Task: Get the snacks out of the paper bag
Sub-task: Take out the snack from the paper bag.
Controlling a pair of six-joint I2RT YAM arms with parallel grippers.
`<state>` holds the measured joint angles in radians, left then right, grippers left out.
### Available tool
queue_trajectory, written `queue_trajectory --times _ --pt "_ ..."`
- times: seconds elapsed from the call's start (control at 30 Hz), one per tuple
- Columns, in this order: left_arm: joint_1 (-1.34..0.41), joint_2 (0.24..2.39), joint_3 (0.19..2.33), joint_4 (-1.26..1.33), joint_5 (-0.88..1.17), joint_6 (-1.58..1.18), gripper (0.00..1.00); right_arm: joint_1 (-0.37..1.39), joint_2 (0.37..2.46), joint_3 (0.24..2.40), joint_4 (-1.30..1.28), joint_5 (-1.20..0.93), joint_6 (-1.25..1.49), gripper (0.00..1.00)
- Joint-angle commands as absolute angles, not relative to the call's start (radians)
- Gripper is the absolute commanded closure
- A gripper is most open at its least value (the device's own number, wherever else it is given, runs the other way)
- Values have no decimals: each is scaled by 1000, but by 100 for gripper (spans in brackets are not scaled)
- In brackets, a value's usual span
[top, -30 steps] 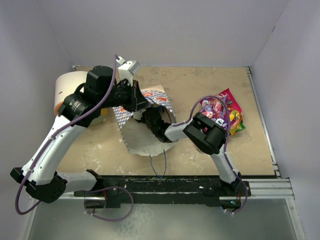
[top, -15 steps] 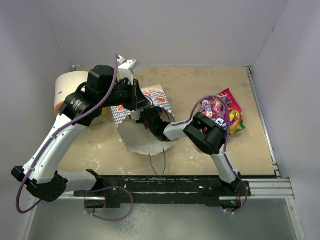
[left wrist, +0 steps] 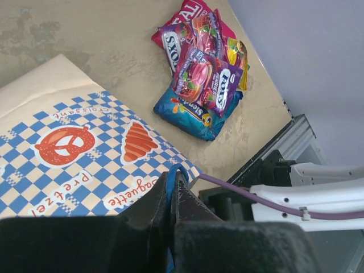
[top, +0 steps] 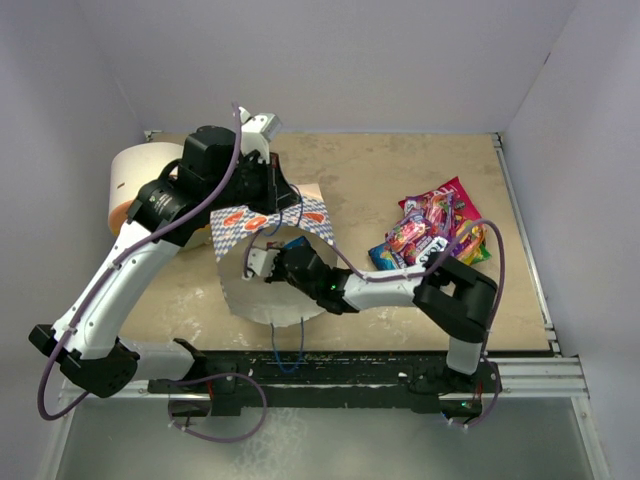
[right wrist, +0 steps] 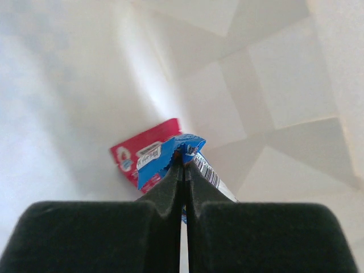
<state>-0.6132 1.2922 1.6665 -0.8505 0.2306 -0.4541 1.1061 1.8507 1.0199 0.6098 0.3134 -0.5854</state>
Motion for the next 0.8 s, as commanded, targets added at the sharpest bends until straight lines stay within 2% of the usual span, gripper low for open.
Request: queue_trajectory --times 0.0,0.17,0.37,0.5,0.77 --pt "-606 1266 1650 -772 233 -475 100 1124 1709 943 517 221 -458 100" --pt "-605 1267 1643 -747 242 -468 100 1134 1557 876 389 7 -341 100" --pt "-602 1290 1683 -764 231 -490 100 1141 1360 841 209 -99 -178 100" --pt "-600 1295 1722 -719 279 -506 100 1141 1319 838 48 -63 -76 100" --pt "-599 1259 1701 -714 270 -569 100 1140 1167 870 -48 18 20 100"
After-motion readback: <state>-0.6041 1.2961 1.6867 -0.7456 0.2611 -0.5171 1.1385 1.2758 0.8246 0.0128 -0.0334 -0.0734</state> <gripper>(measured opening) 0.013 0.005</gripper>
